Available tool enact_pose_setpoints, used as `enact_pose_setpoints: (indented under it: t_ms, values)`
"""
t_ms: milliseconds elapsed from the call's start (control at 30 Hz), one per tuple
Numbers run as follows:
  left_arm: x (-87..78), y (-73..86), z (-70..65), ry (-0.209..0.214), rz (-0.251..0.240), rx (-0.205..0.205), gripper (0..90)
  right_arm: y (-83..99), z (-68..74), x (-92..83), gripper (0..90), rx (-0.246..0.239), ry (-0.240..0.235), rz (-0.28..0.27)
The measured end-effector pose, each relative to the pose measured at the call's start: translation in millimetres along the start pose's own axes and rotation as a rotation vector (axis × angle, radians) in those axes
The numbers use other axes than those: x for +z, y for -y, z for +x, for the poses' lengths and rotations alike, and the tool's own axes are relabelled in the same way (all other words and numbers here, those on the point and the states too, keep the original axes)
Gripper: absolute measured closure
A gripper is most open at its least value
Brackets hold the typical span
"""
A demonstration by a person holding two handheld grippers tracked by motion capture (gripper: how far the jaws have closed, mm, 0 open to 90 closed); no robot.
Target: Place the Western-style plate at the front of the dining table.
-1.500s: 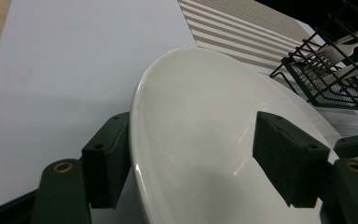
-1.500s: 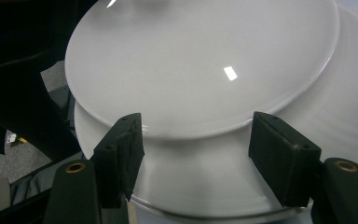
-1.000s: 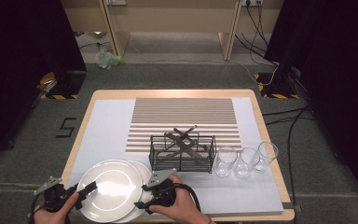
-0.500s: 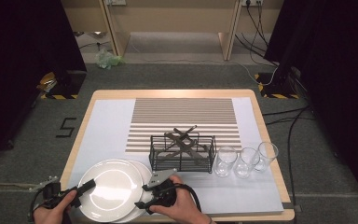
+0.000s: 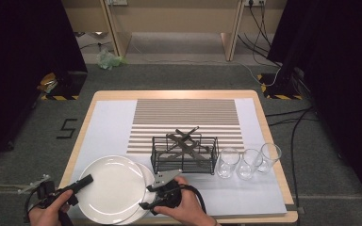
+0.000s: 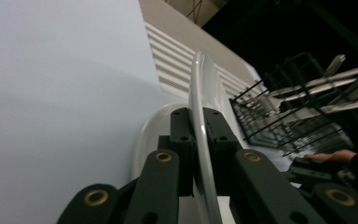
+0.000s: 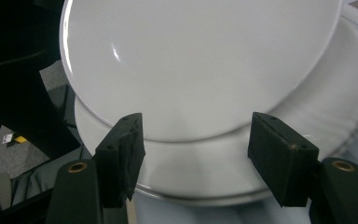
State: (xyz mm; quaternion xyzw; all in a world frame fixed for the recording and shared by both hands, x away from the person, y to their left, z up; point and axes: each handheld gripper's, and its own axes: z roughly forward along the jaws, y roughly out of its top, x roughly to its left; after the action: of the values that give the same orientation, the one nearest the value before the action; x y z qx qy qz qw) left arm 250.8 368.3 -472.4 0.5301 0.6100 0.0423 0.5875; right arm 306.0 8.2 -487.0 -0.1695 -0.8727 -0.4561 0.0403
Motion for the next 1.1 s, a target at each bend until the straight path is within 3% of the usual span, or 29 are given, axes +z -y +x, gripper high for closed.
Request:
enact_pose_setpoints:
  t_ms: [300, 500, 567, 733, 1100]
  values:
    - [-2.5, -5.6, -5.9, 0.011, -0.034, 0.024, 84.6, 1.7, -3.2, -24.9, 37.2, -0.003, 0.034, -0.037]
    - [-4.4, -9.7, -11.9, 0.012, -0.057, 0.064, 84.7, 1.8, -4.7, -32.5, 37.3, 0.005, 0.051, -0.045]
    - [-4.9, -10.9, -12.7, 0.022, -0.068, 0.050, 84.9, 2.0, -5.7, -36.7, 37.4, 0.006, 0.060, -0.049]
    - [-6.2, -16.1, -18.7, 0.042, -0.089, 0.058, 84.8, 3.1, -7.4, -44.6, 37.7, 0.014, 0.073, -0.056]
    - [-6.4, -23.4, -23.2, 0.038, -0.120, 0.083, 84.8, 9.4, -13.9, -60.0, 37.8, 0.012, 0.110, -0.062]
